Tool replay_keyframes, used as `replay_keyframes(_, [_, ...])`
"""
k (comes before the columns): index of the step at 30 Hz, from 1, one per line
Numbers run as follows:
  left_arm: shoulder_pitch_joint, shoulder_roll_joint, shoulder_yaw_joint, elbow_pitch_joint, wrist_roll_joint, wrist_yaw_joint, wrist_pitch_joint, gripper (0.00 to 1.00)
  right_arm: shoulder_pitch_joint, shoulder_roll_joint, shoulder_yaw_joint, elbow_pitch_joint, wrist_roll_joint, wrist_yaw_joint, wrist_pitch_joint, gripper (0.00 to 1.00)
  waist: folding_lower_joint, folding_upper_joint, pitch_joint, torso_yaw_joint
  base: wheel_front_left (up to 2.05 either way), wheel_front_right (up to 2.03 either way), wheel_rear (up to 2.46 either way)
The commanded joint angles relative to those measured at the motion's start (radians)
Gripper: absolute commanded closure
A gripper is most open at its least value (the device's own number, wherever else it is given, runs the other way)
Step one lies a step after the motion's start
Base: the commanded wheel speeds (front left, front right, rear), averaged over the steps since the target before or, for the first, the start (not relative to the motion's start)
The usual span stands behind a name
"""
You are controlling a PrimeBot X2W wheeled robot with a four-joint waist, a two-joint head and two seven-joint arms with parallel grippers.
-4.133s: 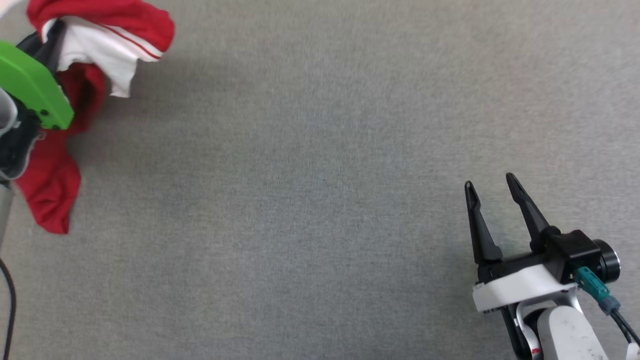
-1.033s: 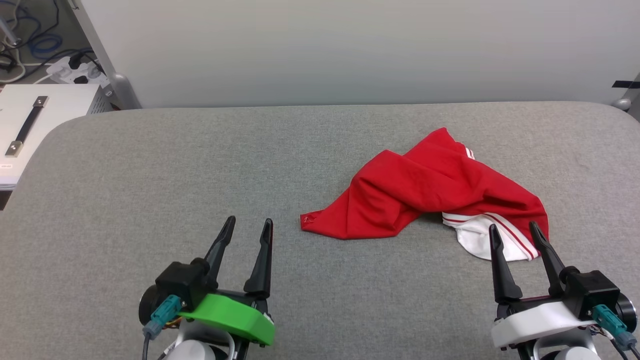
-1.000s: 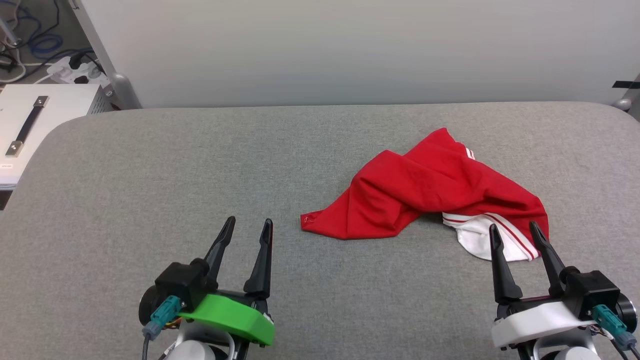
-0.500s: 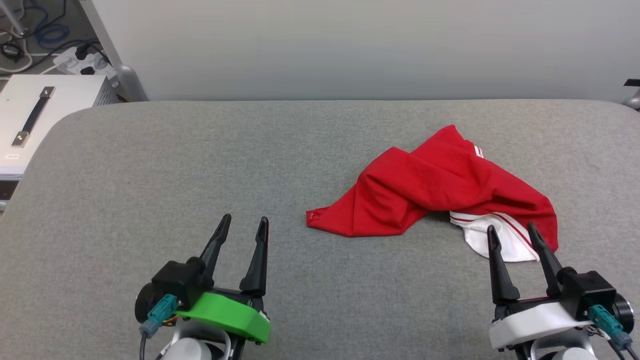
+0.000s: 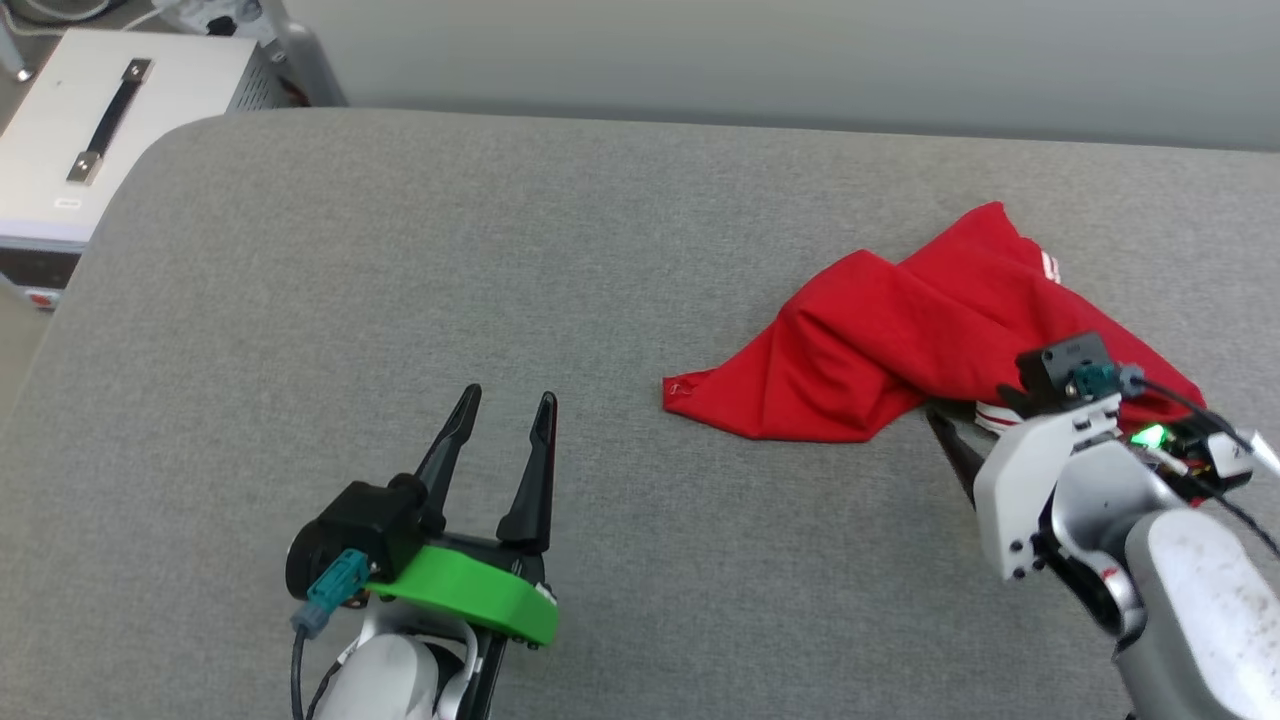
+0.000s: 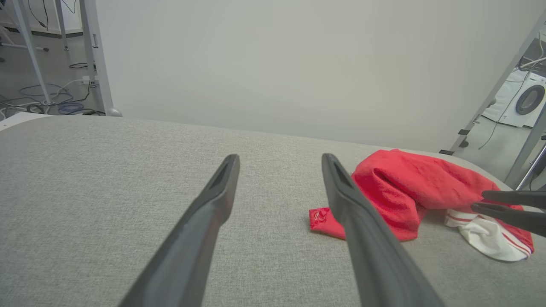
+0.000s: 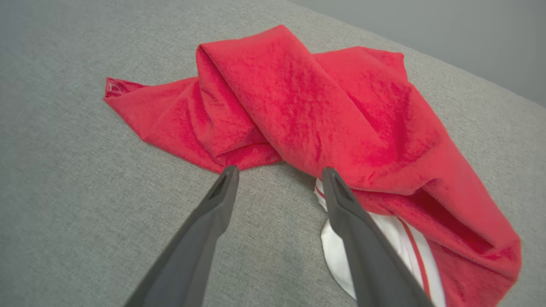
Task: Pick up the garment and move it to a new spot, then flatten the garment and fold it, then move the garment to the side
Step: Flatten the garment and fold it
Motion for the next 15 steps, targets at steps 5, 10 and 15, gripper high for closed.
replay_keyframes(5, [-0.045,-0.006,-0.008,0.001,-0.012,-0.009,-0.006,0.00,-0.162,-0.067,0.033,0.029,0.029,-0.001,0.191,0.00,0.0000,0.0000,0.092,0.110,0.00,0.00,0.00])
replay_keyframes(10, [-0.062,-0.007,-0.020,-0.003,-0.036,-0.009,-0.006,0.00,-0.263,-0.115,0.059,0.104,0.031,-0.001,0.309,0.00,0.0000,0.0000,0.124,0.155,0.00,0.00,0.00])
replay_keyframes(15, [-0.074,-0.007,-0.030,-0.006,-0.054,-0.006,-0.006,0.00,-0.311,-0.170,0.097,0.183,0.050,-0.001,0.366,0.00,0.0000,0.0000,0.149,0.191,0.00,0.00,0.00])
